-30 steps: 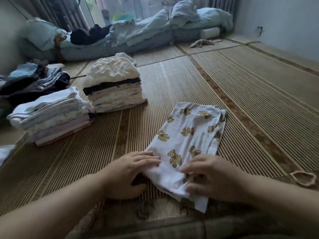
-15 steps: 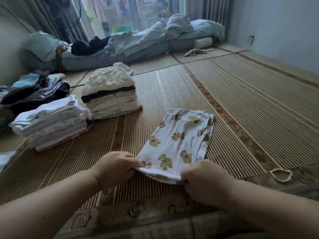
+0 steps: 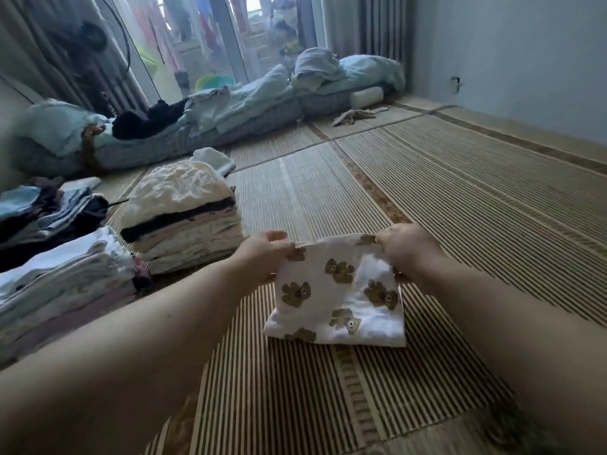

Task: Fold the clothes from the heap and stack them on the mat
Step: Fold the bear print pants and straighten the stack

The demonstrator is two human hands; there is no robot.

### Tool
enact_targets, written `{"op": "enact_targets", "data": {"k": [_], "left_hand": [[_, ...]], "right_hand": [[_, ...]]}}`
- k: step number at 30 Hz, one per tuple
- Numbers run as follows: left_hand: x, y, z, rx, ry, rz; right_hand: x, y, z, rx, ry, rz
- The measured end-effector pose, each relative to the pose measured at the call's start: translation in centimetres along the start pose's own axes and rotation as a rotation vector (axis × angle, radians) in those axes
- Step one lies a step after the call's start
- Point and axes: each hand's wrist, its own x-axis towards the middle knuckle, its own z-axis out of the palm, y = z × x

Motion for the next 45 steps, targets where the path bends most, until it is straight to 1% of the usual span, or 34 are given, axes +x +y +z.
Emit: {"op": "enact_targets", "data": {"k": [3, 4, 7, 9, 11, 13, 16, 17, 18, 19, 21, 22, 24, 25, 27, 29, 31, 33, 35, 36, 38, 40, 43, 45], "left_hand": [[1.7, -0.4, 0.9, 0.212, 0.033, -0.138], [1.8, -0.7, 1.0, 0.283, 0.04, -0.18], [2.0, -1.8, 1.0, 0.445, 0.029, -0.255], [2.0, -2.5, 1.2, 0.421, 0.028, -0.256], [1.6, -3.0, 1.7, 0.36, 0.018, -0.225], [1.1, -3.2, 1.9, 0.263, 0.02, -0.138], [0.7, -3.4, 2.1, 0.125, 0.072, -0.044], [0.5, -3.6, 2.0, 0.068, 0.074, -0.043], [0.2, -3.8, 2.1, 0.017, 0.051, -0.048], [0.1, -4.1, 2.2, -0.002, 0.017, -0.027], [-0.3, -4.7, 2.3, 0.063, -0.064, 0.086], [-0.5, -4.8, 2.3, 0.092, -0.113, 0.15], [-0.6, -4.8, 2.7, 0.098, -0.164, 0.191], [-0.7, -4.8, 2.7, 0.105, -0.154, 0.188], [-1.0, -5.0, 2.2, 0.164, -0.075, 0.181], [-1.8, -5.3, 1.2, 0.124, -0.038, 0.206], [-3.0, -5.5, -1.7, 0.079, 0.02, 0.27], [-4.4, -5.9, -6.3, 0.067, 0.114, 0.353], [-5.8, -6.6, -11.9, 0.085, 0.227, 0.419], [-6.6, -7.0, -14.9, 0.122, 0.302, 0.438], [-8.1, -8.1, -21.2, 0.161, 0.457, 0.442], [-9.1, -9.0, -26.8, 0.145, 0.558, 0.429], [-9.7, -10.3, -33.9, 0.081, 0.614, 0.398], [-9.2, -11.0, -37.0, 0.071, 0.647, 0.366]], "right_hand": [[0.7, 1.7, 0.2, -0.133, 0.078, -0.024], [0.7, 2.0, 0.2, -0.208, 0.075, -0.016], [0.4, 2.3, 0.7, -0.351, -0.018, 0.064], [0.2, 2.3, 1.4, -0.367, -0.084, 0.094], [0.1, 2.2, 2.1, -0.36, -0.103, 0.082], [0.0, 1.9, 2.4, -0.31, -0.048, 0.026], [-0.2, 2.0, 2.4, -0.029, 0.033, -0.022], [-0.4, 2.3, 2.4, 0.04, 0.043, -0.043], [-0.6, 2.6, 2.4, 0.057, 0.036, -0.081], [-0.9, 3.0, 2.4, 0.032, 0.017, -0.134], [-1.3, 3.5, 2.4, -0.007, -0.02, -0.208], [-1.4, 3.3, 2.2, -0.007, -0.04, -0.221], [-1.5, 2.9, 1.9, -0.075, -0.067, -0.218], [-1.6, 2.4, 1.9, -0.138, -0.068, -0.217], [-1.9, 1.0, 2.1, -0.245, -0.061, -0.223], [-2.4, -0.5, 2.1, -0.267, -0.052, -0.253], [-2.6, -3.2, 2.8, -0.223, -0.051, -0.339], [-2.5, -7.0, 4.5, -0.145, -0.055, -0.422], [-1.9, -11.4, 7.1, -0.08, -0.073, -0.528], [-1.7, -13.7, 8.9, -0.087, -0.086, -0.577], [-1.1, -18.9, 13.3, -0.132, -0.101, -0.702], [-0.4, -23.5, 17.8, -0.141, -0.111, -0.794], [0.0, -29.7, 23.8, -0.152, -0.135, -0.843], [0.9, -32.4, 27.0, -0.176, -0.158, -0.824]]}}
